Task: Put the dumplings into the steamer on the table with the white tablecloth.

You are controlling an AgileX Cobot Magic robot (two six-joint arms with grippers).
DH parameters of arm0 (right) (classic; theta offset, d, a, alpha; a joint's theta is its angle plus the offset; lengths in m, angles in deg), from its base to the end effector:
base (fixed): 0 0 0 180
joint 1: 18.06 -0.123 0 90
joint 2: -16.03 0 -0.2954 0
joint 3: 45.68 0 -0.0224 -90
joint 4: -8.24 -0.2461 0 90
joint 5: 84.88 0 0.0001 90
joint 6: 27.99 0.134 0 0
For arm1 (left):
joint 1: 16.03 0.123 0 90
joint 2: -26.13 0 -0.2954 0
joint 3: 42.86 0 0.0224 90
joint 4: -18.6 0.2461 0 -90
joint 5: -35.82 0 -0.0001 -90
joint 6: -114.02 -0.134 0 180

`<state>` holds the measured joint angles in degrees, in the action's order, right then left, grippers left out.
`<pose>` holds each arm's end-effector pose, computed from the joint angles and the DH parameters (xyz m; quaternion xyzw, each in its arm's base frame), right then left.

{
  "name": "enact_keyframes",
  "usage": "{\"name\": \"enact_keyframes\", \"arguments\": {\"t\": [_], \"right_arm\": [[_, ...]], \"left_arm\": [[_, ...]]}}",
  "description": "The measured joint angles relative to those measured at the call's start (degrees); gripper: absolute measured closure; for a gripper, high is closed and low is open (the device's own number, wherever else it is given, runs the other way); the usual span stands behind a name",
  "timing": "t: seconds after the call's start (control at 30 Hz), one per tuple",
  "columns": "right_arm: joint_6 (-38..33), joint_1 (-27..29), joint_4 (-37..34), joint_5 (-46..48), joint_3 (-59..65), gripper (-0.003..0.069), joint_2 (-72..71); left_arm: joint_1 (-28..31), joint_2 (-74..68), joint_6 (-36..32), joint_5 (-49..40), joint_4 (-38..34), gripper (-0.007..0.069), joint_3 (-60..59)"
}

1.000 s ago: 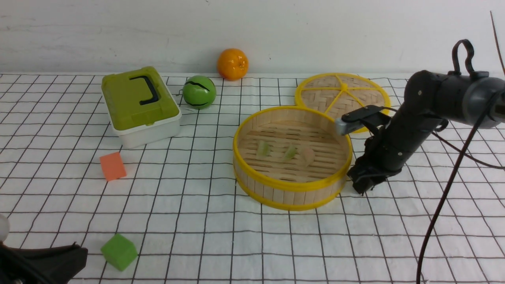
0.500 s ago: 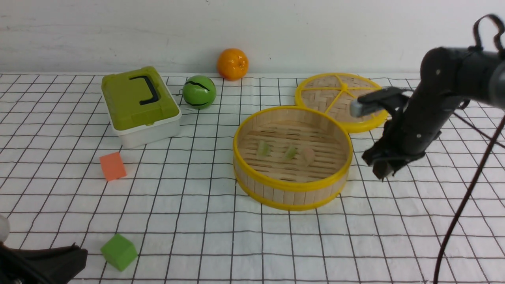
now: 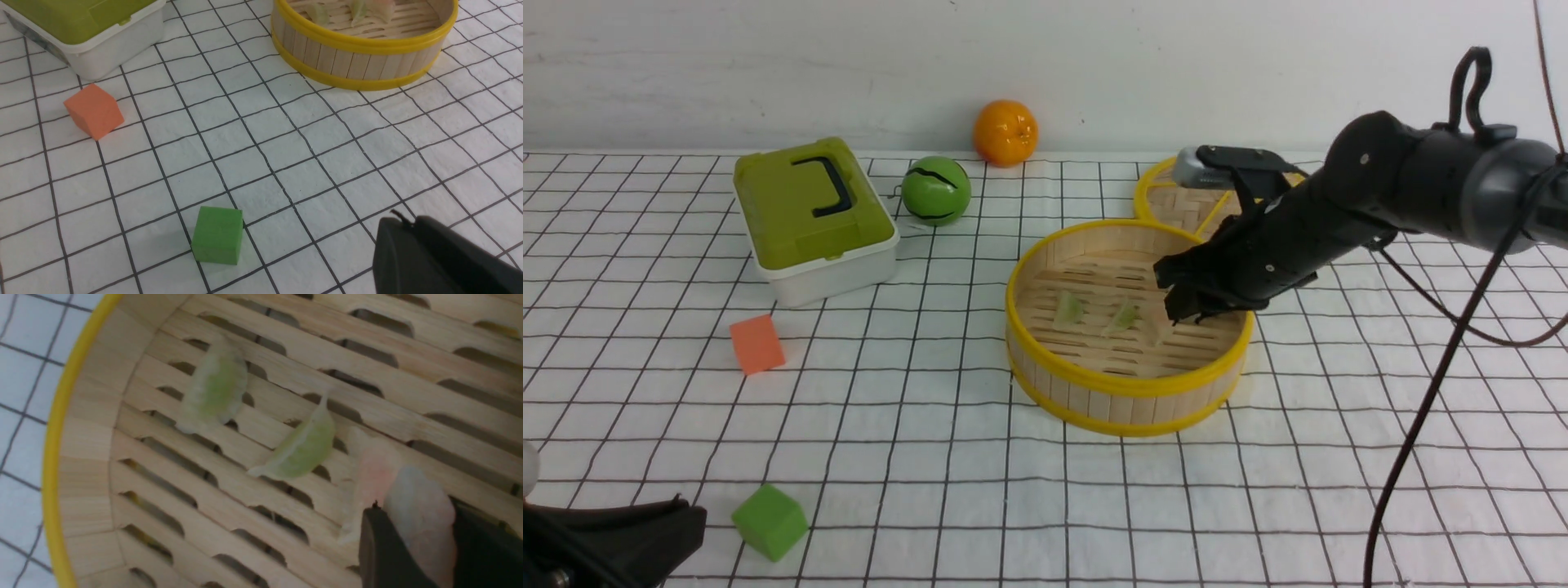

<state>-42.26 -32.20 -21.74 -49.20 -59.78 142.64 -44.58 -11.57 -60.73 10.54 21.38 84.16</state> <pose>0.4624 0.1568 0.1823 -0.0722 0.9400 0.2024 0.2649 0.1182 -0.0611 0.2644 0.1840 0.8275 -0.1346 0.5131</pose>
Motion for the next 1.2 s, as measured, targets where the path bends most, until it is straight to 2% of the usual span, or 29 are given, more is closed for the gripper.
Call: {"name": "enact_keyframes", "arguments": {"t": [0.37,0.67,0.83,0.97,1.07,1.1,1.2], "right_arm": [[0.9,0.3,1.9,-3.1,0.0,0.0470,1.4],[3.1,0.3,1.6,-4.8,-0.1,0.0268,1.9],[3.1,0.4,2.2,-4.8,0.0,0.0237,0.8],[3.2,0.4,3.5,-5.1,0.0,0.0260,-1.1],[3.2,0.4,4.8,-6.2,0.0,0.0368,-3.1],[3.2,0.4,4.8,-6.2,0.0,0.0376,-3.1],[3.2,0.4,5.3,-5.6,0.0,0.0529,-3.1]], "left_arm": [[0.0,0.0,0.0,-0.1,0.0,0.0580,0.0],[0.0,0.0,0.0,-0.9,0.0,0.0573,0.0],[0.0,0.0,0.0,-0.8,0.1,0.0568,0.0],[0.0,0.0,0.0,-0.8,0.1,0.0567,0.0],[0.0,0.0,0.0,-0.8,0.1,0.0567,0.0],[0.0,0.0,0.0,-0.8,0.1,0.0567,0.0],[0.0,0.0,0.0,-0.8,0.1,0.0567,0.0]]}}
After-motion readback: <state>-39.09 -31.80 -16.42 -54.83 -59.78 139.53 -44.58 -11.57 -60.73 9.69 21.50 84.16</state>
